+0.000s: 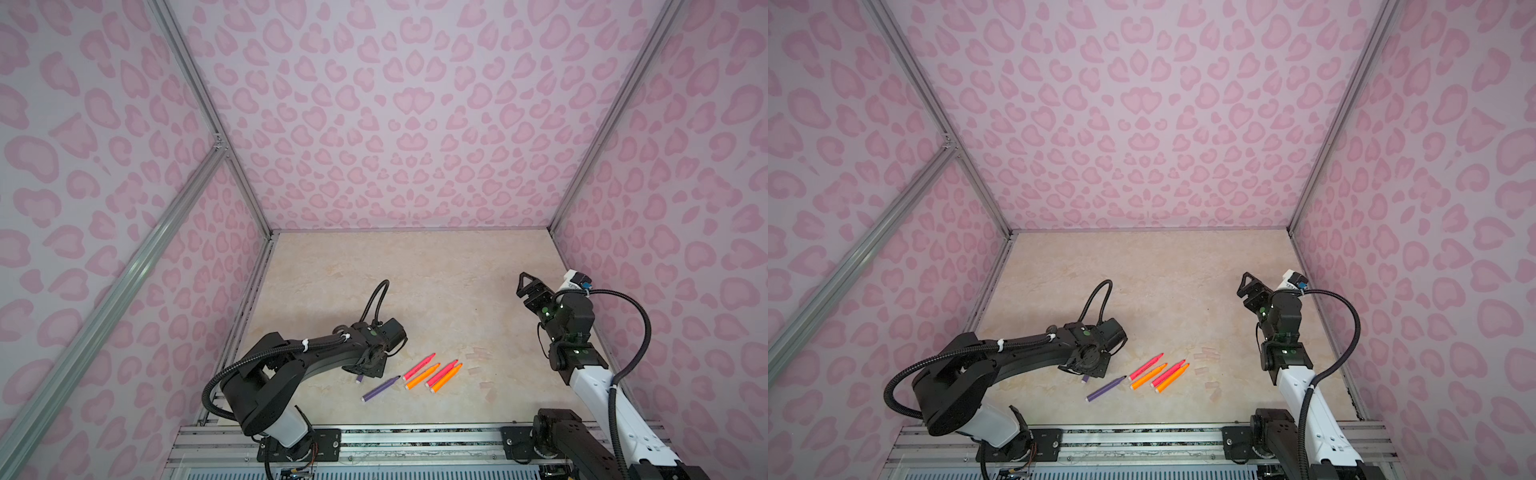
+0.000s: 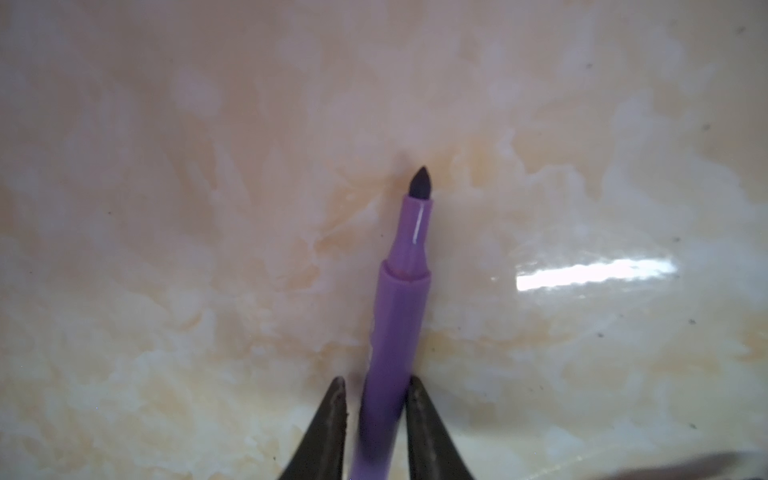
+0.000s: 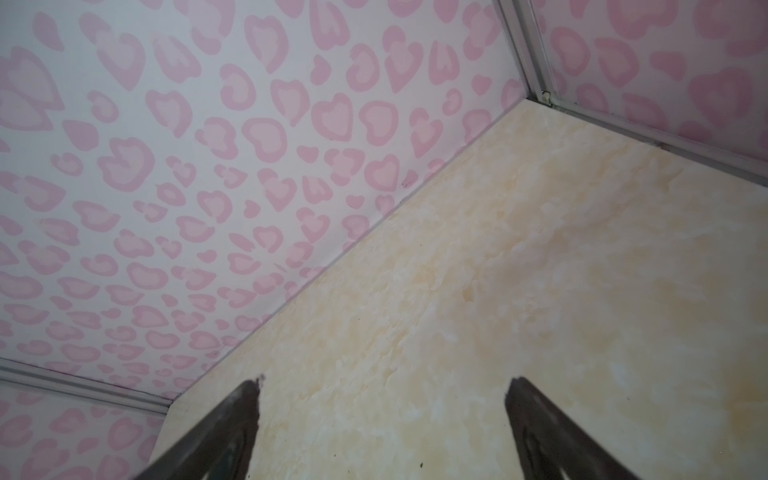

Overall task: Insert the pens into the pen caps
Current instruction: 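Lift the purple marker upright with the left gripper while the right gripper approaches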

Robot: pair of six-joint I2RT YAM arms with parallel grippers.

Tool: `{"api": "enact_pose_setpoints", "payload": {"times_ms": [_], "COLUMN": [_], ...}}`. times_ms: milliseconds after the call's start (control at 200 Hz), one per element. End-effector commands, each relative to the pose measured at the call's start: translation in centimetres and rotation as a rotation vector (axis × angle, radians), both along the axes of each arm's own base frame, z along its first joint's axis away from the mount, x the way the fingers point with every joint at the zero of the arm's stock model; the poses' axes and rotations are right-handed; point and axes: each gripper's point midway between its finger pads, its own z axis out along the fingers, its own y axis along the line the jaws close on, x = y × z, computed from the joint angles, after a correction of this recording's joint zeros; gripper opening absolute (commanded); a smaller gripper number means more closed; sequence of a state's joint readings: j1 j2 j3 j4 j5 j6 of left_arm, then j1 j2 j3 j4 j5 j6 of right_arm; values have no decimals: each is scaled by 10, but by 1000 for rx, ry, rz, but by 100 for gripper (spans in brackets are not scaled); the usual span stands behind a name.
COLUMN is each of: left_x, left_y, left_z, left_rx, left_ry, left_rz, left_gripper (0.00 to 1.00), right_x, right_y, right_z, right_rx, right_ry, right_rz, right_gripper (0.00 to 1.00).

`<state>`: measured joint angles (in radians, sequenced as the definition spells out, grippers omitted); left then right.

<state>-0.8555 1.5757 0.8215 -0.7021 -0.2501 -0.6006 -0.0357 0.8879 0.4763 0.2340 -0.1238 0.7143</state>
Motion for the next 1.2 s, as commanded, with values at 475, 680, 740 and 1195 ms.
{"api": "enact_pose_setpoints", "payload": {"times_ms": [475, 680, 740, 1195], "left_x": [106, 148, 146, 123], "left_y": [-45, -69, -72, -99], "left_z": [137, 195, 191, 173], "left_rx": [-401, -632, -678, -730], "left_ry": [-325, -591, -648, -599], "left_rz": [90, 100, 45, -133], "left_gripper": [4, 4, 4, 4], "right_x": [14, 7, 5, -5], "right_y": [108, 153, 173, 237], "right_z": [26, 36, 40, 39], "right_rx": [-98, -35, 24, 25], "right_ry": [-45, -68, -120, -88], "right_rz": [293, 383, 446, 538], "right_gripper": [95, 98, 98, 89]}}
